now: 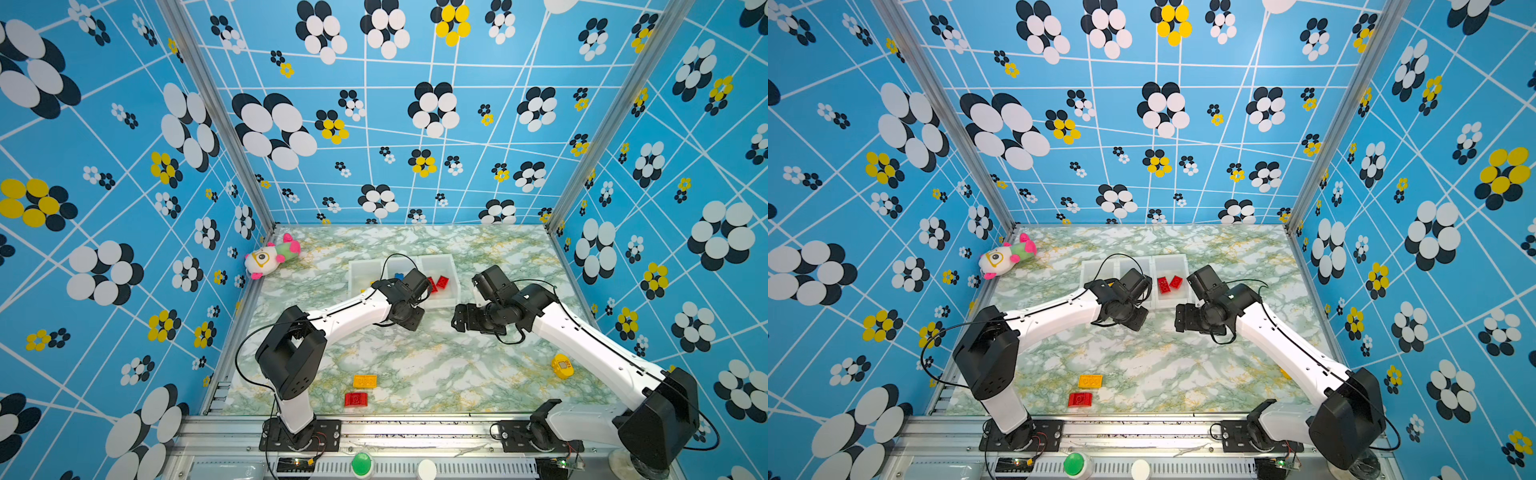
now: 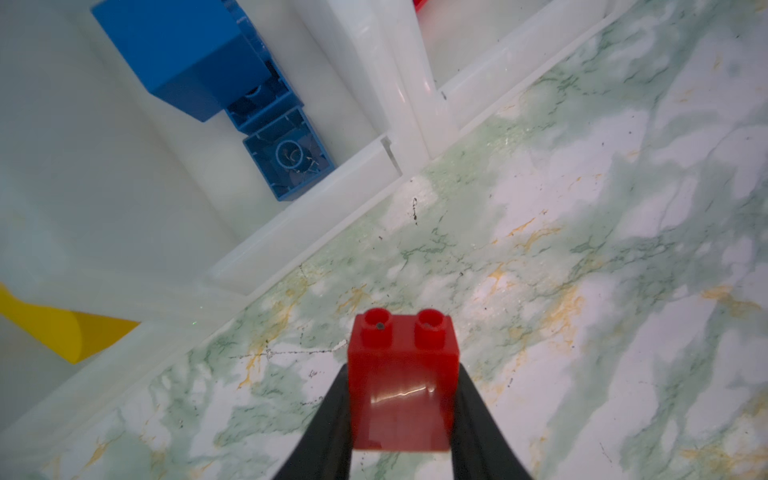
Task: Sort the legos into containers by color
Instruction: 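Lift the red brick and carry it toward the red compartment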
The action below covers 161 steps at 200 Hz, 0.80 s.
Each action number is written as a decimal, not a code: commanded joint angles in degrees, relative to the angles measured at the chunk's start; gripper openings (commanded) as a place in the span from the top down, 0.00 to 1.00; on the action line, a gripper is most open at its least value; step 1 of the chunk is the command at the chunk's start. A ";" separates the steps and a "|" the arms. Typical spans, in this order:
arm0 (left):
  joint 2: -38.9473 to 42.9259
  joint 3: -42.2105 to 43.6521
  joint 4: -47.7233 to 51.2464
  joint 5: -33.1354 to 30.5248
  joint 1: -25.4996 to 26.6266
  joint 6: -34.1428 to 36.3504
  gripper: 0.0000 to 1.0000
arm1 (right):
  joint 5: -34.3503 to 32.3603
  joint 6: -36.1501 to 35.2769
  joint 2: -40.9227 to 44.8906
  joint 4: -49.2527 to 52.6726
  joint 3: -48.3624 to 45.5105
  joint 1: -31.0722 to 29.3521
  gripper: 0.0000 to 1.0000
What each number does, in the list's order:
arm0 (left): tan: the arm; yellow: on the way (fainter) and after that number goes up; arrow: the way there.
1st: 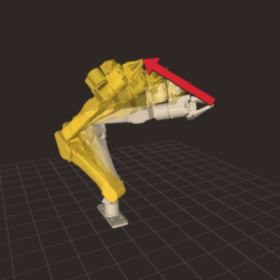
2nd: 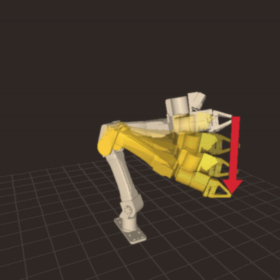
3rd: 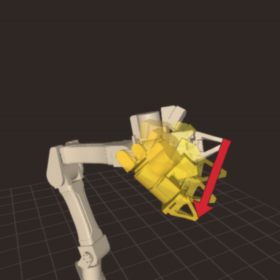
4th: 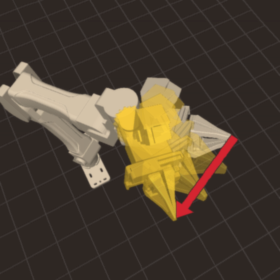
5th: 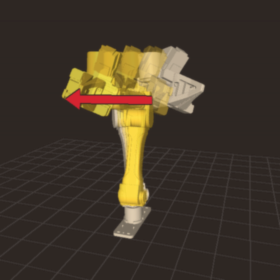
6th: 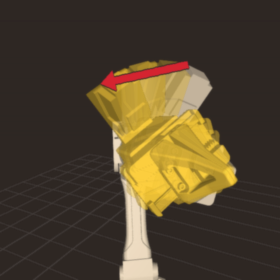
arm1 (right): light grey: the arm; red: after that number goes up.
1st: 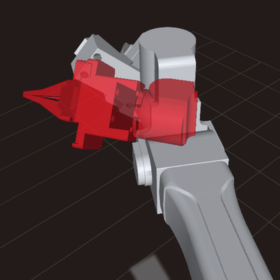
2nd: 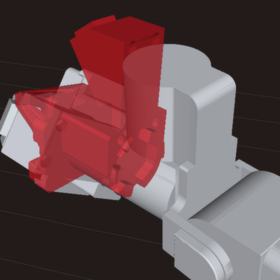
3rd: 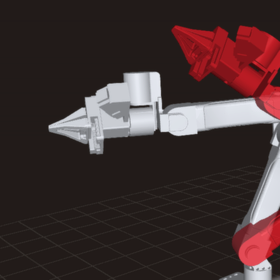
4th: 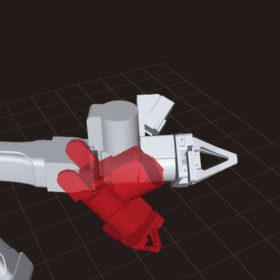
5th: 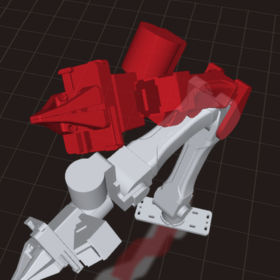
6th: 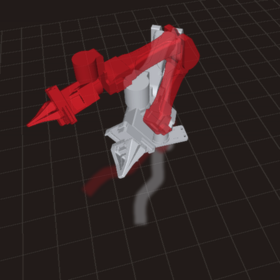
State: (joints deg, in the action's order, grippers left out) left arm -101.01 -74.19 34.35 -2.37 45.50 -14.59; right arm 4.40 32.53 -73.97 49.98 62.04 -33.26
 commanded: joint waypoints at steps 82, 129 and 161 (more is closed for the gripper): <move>-3.79 -13.06 -2.57 -0.05 0.98 1.36 0.83 | 0.93 3.77 5.90 -3.02 -5.62 1.80 0.05; -10.06 -21.94 -2.27 -0.80 1.17 3.37 0.83 | 1.96 4.42 8.51 -3.17 -7.63 3.91 0.05; -14.35 -26.83 -1.83 -1.10 1.03 4.52 0.83 | 2.07 4.56 9.53 -2.66 -7.72 4.50 0.04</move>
State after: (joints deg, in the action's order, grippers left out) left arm -112.22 -97.19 32.12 -2.59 46.26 -12.08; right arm 5.54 36.07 -65.69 47.18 55.05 -29.28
